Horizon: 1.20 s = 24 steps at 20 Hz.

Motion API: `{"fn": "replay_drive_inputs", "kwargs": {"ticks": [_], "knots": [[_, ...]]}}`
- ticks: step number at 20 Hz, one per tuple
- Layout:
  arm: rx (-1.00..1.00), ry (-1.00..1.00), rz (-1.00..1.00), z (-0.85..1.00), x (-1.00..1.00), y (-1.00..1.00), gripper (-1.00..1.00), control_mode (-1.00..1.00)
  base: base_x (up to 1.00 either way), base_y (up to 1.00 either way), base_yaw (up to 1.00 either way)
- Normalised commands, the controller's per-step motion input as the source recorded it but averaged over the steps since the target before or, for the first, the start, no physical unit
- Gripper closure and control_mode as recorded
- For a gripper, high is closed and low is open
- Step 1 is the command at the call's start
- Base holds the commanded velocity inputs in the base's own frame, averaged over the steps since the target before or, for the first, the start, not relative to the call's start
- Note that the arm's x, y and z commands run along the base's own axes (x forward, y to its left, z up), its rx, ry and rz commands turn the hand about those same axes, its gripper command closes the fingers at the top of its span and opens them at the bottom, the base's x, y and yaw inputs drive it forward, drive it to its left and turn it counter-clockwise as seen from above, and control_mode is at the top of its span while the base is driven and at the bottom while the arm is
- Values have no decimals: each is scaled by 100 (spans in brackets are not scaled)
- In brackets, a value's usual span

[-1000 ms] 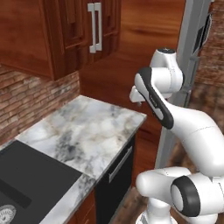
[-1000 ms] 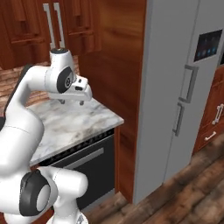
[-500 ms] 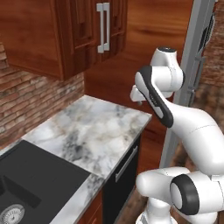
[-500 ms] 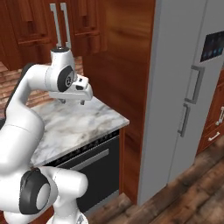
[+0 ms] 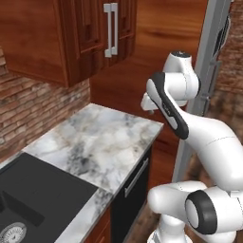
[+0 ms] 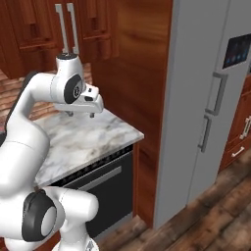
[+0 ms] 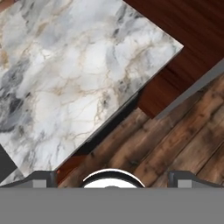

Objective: Open the dishwasher door and pull out the top rack.

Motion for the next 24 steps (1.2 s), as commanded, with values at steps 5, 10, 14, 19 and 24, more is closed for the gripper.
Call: {"fn": "replay_drive_inputs", "kwargs": {"ticks": [5, 10, 14, 19, 24], "knots": [[0, 0, 0, 0, 0, 0, -100, 100, -58, 8, -9], [0, 0, 0, 0, 0, 0, -100, 100, -70, 9, -7], [0, 0, 0, 0, 0, 0, -100, 100, -20, 36, -8], [0, 0, 0, 0, 0, 0, -100, 100, 16, 77, -13], [0, 0, 0, 0, 0, 0, -100, 100, 15, 61, -14]]}}
